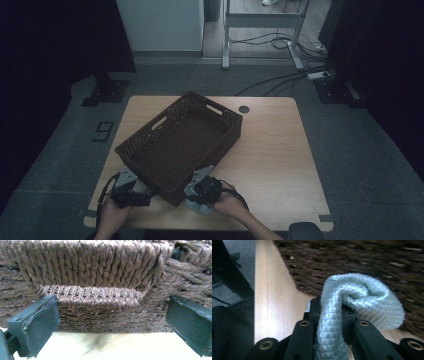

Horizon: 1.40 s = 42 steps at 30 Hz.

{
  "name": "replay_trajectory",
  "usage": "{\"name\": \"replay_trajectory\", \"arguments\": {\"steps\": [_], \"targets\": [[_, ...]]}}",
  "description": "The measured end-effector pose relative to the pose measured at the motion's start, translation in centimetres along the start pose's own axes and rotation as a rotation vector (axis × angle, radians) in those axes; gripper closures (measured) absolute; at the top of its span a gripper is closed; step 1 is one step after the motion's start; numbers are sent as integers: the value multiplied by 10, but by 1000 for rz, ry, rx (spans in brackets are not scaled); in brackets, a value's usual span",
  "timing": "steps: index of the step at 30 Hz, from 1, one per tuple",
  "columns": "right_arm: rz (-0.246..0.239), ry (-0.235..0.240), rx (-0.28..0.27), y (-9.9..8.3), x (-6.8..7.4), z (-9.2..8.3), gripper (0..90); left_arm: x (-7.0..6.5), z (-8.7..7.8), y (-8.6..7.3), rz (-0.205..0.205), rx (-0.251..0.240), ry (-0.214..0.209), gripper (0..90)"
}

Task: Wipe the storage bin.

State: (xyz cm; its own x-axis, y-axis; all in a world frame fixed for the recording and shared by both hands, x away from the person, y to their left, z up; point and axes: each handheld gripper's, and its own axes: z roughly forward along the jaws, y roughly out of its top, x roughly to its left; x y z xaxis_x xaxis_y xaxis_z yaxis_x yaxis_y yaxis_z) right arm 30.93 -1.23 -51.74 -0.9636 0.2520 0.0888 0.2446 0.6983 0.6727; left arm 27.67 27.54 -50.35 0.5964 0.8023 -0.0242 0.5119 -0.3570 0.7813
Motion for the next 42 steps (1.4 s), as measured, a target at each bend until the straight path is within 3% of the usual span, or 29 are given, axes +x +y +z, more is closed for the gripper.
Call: {"name": "replay_trajectory", "arguments": {"steps": [15,22,33,42], "targets": [[-50,76,-1,9,24,13,765,0,0,0,0,0,0,0],[-60,69,14,9,24,10,768,0,0,0,2,-2,-2,0],[-35,4,-10,3,10,-23,770,0,0,0,4,1,-1,0],[26,-49,-43,-6,-8,-55,769,0,0,0,6,1,1,0]]}}
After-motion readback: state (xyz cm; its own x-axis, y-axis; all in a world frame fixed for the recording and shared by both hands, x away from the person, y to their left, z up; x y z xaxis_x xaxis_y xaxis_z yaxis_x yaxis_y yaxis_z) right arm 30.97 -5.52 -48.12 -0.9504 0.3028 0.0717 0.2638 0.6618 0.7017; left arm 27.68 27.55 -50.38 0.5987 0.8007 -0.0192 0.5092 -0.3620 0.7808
